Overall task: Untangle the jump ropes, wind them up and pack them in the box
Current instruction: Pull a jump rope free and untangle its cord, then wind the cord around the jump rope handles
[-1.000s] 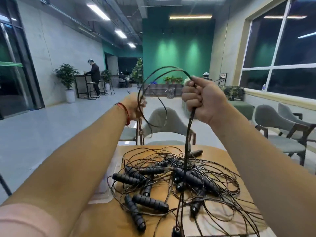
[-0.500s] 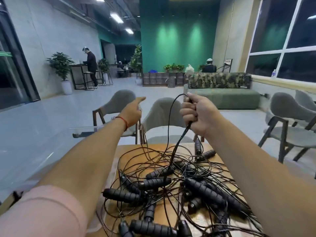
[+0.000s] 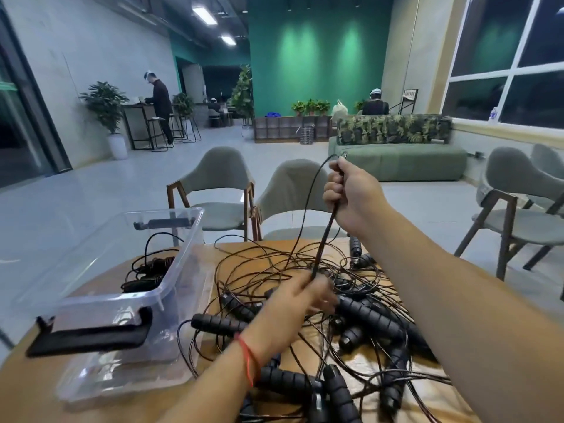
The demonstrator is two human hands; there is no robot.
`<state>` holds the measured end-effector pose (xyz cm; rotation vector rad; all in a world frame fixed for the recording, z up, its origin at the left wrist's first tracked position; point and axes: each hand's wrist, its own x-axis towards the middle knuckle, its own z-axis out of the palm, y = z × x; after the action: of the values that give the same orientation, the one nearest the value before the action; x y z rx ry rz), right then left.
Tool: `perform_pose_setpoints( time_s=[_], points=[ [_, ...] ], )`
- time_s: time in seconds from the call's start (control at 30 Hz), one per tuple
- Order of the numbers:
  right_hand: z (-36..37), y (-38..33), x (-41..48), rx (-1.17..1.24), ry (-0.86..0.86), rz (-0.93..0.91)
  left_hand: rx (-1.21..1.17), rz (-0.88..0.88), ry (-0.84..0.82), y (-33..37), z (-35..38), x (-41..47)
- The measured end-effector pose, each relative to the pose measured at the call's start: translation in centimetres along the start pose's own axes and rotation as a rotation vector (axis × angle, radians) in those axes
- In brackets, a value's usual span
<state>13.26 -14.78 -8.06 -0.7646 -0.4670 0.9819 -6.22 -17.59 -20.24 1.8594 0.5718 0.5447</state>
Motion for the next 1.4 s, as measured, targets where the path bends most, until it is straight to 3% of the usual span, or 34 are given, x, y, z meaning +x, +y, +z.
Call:
perform_pose_setpoints(
  time_s=[0.1,0.2,0.33,0.53,0.67,0.73,0.8,0.87,0.97,1.03,1.2,1.3,1.4],
  points=[
    [-0.6,1.6,0.5,-0.144,0.072,-0.062,0.171,-0.019,0.235,-4.1,0.9,-1.2],
    [-2.9,4.1,-1.1,-0.508,0.067,0.098,0.055,-0.197,0.405,-5.2,0.1,0.1],
    [-6.9,8.9,-5.1,-0.732,-0.005,0.218,-0.096,-0.258,0.395,-4.4,-1.3,1.9],
    [-10.8,13.0,-9.6,-1.114,-0.113,0.145,-0.409,-0.257,0.415,-1.7,-2.8,7.3],
    [-10.7,14.9,-13.1,-1.319,-0.216,0.187,-0.425,-0.237,0.437,-2.1,-2.9,10.4],
    [-10.9,15.8,-13.6,-1.388,-0.242,0.144,-0.291,-0.259,0.388,-2.9,-2.5,10.6],
    [-11.6,16.7,-13.1,-1.309,-0.2,0.077,-0.009,-0.227,0.387,-3.8,-2.5,9.2],
    [-13.0,17.7,-12.2,-1.144,-0.098,0.041,0.237,-0.089,0.517,-4.9,-2.3,6.3],
    [-14.1,18.1,-10.8,-0.729,0.053,0.065,0.271,0.173,0.672,-6.0,-0.7,0.5],
    [-14.4,18.1,-9.9,-0.535,0.093,0.128,0.145,0.204,0.603,-6.7,0.9,-2.4],
    [-14.4,18.8,-9.6,-0.342,0.13,0.184,0.232,0.15,0.465,-8.3,2.8,-4.5],
    [-13.9,18.6,-10.1,-0.361,0.145,0.098,0.249,0.163,0.352,-8.7,3.0,-5.5],
    [-13.7,18.1,-10.4,-0.389,0.172,0.045,0.434,0.176,0.254,-9.2,3.1,-5.4]
  ],
)
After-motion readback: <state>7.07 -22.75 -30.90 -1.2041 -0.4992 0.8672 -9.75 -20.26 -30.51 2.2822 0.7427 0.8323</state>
